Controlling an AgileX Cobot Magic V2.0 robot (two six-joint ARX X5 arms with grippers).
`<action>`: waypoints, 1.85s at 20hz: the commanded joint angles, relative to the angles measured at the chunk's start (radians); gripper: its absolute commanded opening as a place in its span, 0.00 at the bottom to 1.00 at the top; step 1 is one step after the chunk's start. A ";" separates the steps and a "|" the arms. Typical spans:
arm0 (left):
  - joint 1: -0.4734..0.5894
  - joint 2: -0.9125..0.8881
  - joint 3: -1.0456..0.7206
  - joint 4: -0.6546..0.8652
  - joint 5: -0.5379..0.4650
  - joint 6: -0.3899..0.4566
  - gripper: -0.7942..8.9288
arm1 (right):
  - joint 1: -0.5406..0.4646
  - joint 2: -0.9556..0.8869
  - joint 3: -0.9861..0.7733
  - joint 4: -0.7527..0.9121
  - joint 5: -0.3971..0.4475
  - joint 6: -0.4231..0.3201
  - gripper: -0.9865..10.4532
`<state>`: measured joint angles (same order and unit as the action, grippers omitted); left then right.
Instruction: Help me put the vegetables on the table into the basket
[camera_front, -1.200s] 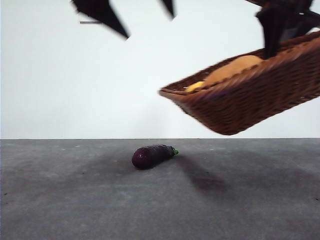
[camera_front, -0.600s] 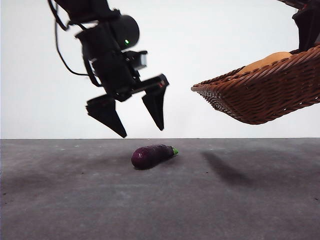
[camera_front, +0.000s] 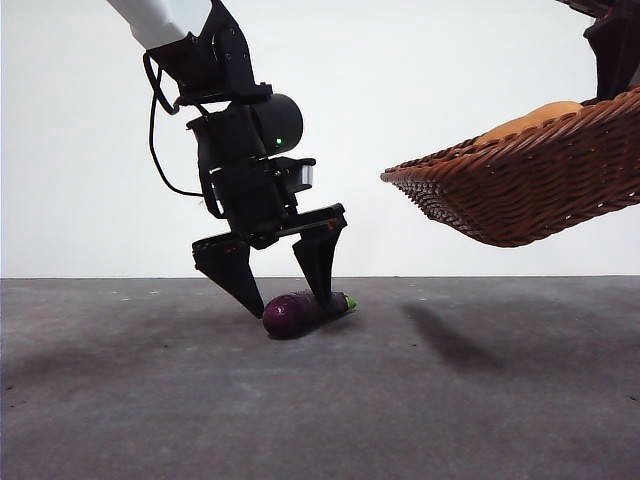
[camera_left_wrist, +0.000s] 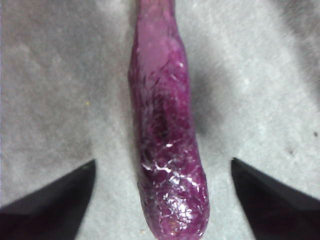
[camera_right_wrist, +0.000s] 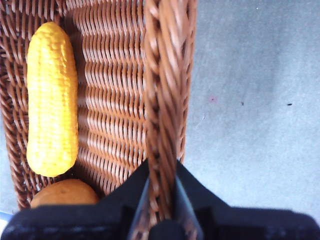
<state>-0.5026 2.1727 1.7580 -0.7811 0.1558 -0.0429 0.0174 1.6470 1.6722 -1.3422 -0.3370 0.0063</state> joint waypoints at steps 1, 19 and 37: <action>-0.002 0.007 -0.006 0.005 -0.022 0.012 0.23 | 0.001 0.006 -0.005 0.005 -0.014 -0.009 0.08; 0.039 -0.362 -0.003 -0.090 0.011 -0.033 0.07 | 0.026 0.007 -0.005 0.003 -0.014 0.000 0.08; -0.187 -0.467 -0.004 -0.197 0.127 -0.243 0.27 | 0.282 0.007 -0.005 0.067 -0.061 0.063 0.08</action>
<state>-0.6884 1.6947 1.7599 -0.9840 0.2829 -0.2375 0.2974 1.6470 1.6722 -1.2831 -0.3828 0.0570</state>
